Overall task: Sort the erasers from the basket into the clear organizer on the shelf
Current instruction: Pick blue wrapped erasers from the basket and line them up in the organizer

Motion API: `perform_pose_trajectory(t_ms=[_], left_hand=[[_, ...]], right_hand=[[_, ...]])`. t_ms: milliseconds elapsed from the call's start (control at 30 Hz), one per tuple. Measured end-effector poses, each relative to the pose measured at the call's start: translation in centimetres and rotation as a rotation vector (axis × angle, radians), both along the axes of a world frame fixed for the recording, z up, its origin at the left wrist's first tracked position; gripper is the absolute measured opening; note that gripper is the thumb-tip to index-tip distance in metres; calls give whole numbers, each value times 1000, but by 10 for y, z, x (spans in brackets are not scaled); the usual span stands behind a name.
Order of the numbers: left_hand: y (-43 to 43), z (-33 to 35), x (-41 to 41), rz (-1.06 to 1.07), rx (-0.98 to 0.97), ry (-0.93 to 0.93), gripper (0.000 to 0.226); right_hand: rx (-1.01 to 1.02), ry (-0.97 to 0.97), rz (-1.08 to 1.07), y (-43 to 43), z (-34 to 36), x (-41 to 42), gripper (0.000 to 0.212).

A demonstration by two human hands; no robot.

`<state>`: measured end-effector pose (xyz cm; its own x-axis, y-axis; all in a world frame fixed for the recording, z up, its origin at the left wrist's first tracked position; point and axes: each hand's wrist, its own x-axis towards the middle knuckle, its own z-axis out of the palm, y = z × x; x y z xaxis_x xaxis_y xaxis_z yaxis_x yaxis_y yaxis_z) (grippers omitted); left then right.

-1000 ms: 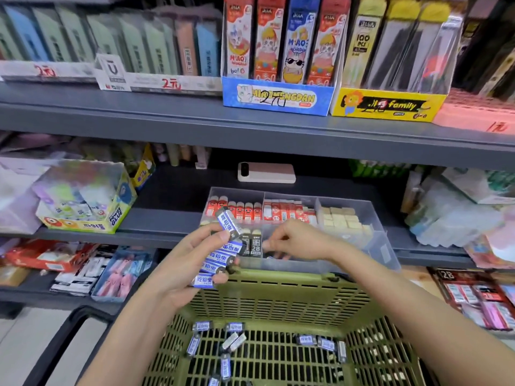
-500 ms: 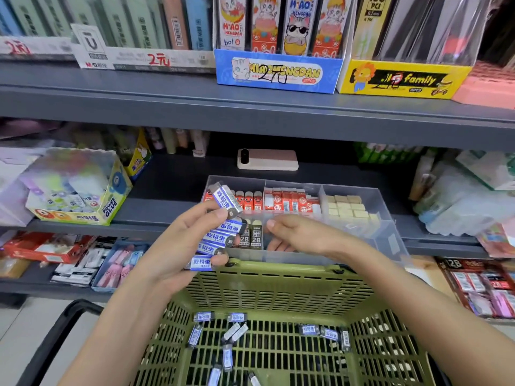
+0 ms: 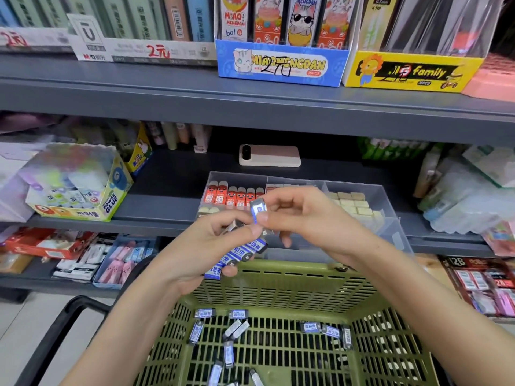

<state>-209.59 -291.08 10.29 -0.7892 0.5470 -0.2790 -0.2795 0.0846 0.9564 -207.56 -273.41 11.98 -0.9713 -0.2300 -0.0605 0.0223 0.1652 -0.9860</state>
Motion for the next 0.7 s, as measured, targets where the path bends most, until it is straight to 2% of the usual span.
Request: perform_pose_trajectory(t_ms=[67,133,200,300,400,467,533,700], left_hand=[[0,1,-2,30,13,-20,33],[-2,2,-6,78,62,-60,33],[-4,1,-8,107,112,-100,32],[-4,-1,-9,114,164,-171,31],[-5,-4,-9,109,173,-211,30],[-7,-6,-10,124,178,-229,29],[-9,-8,-11,137,193,-248,26],[-8,-11,-10,135,231,-293,27]], right_hand=[[-50,-13,-42,11,2,-5,10],[3,-40,-84,27,1,-15,11],[211,-106,-47,41,-6,-23,9],[463,-251,-4,43,-26,-29,20],[674,-191,1,35,-43,-33,7],[777,-136,11,30,-50,-35,6],[803,-132,50,25,-53,-35,11],[932,-139,129,21,-48,-36,48]])
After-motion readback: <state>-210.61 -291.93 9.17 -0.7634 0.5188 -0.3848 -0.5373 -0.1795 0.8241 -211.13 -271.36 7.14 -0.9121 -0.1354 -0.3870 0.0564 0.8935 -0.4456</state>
